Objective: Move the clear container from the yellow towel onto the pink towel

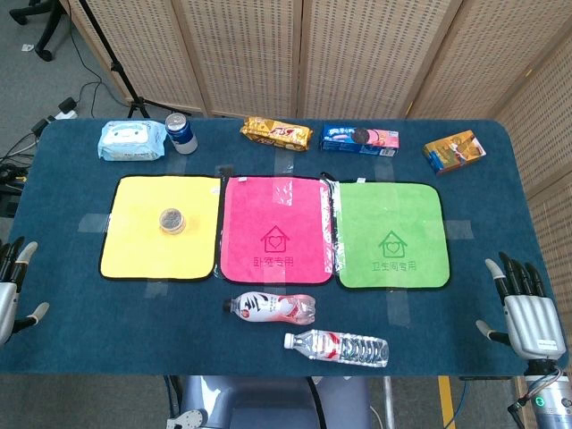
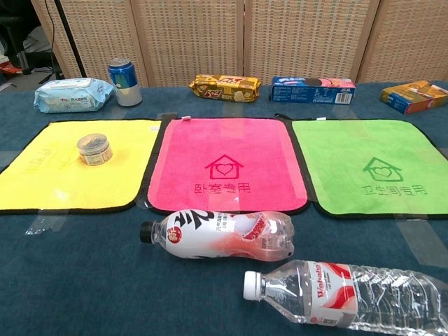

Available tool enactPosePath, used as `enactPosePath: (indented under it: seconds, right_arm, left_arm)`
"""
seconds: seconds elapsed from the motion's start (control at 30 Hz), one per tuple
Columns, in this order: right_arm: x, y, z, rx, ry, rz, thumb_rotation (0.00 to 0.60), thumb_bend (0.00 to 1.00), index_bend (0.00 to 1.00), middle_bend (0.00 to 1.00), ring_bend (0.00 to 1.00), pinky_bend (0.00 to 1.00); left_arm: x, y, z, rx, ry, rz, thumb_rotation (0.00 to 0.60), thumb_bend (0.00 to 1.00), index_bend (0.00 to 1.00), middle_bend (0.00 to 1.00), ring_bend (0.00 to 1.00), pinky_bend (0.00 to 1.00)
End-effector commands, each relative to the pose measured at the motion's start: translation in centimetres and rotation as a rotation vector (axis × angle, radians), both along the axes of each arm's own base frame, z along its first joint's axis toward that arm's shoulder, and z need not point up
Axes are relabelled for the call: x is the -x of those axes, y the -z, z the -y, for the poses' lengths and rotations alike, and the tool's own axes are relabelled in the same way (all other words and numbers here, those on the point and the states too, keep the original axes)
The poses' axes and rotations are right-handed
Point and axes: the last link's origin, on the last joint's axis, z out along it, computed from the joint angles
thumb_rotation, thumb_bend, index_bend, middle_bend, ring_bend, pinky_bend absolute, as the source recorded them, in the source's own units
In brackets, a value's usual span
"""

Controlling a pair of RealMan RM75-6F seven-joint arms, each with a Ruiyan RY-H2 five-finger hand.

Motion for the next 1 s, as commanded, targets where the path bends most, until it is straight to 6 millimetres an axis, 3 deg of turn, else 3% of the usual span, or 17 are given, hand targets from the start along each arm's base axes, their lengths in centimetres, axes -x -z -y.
enactPosePath:
  seconds: [0.03, 1.0]
  right_arm:
    - [0.03, -0.03, -0.01, 0.000, -0.001, -0.002, 0.600, 0.10, 0.03, 0.00, 0.00, 0.00]
    - [-0.15, 0.01, -0.18, -0.004, -0.001, 0.001, 0.600, 0.10, 0.03, 0.00, 0.00, 0.00]
  left_arm:
    - [0.01, 0.03, -0.03, 0.000, -0.001, -0.001, 0.600, 0.18, 0.00, 0.00, 0.00, 0.00]
    - [-0.06, -0.14, -0.06, -0.002, -0.007, 0.026, 0.600, 0.19, 0.00, 0.00, 0.00, 0.00]
